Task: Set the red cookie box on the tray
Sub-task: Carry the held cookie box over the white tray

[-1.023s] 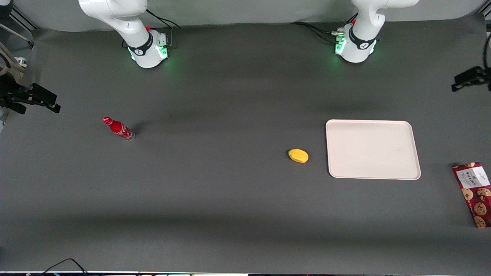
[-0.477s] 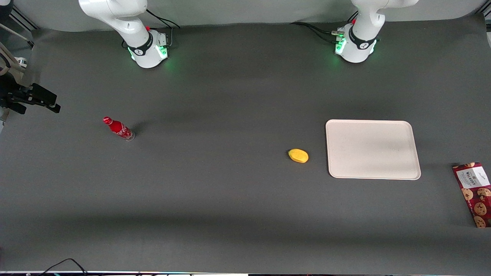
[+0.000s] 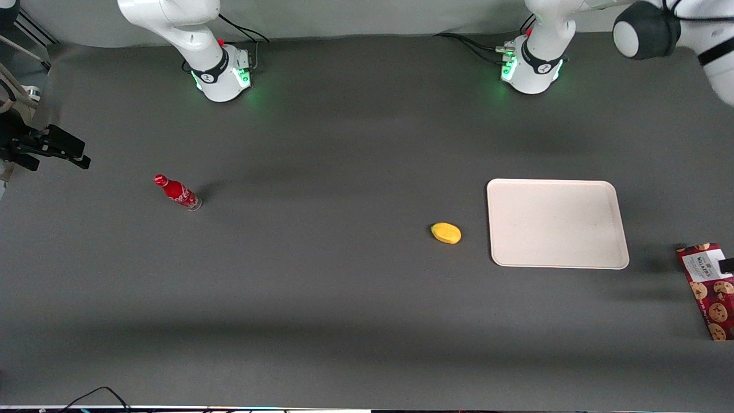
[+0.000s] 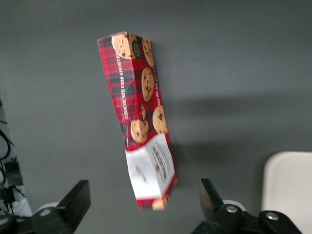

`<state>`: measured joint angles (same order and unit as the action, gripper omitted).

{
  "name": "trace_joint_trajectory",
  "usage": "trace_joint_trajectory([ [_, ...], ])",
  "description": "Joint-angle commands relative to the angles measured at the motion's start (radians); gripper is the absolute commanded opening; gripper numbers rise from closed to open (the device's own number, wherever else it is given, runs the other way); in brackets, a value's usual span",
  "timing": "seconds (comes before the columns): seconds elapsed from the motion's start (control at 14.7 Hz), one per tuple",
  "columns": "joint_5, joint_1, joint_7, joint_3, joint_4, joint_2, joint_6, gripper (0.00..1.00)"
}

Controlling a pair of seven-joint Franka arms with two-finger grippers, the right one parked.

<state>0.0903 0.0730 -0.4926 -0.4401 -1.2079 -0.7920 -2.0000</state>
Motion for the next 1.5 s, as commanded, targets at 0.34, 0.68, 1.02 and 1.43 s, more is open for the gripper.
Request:
trace_joint_trajectory([
  [0.34, 0.158, 0.050, -0.202, -0.019, 0.015, -0.213, -0.268, 0.79],
  [0.68, 0.201, 0.051, -0.196, -0.020, 0.008, -0.217, -0.257, 0.00],
  [1.02, 0.198, 0.033, -0.193, -0.089, 0.088, -0.161, 0.014, 0.00],
  [1.43, 0.180, -0.004, -0.195, -0.226, 0.266, -0.053, 0.496, 0.00],
])
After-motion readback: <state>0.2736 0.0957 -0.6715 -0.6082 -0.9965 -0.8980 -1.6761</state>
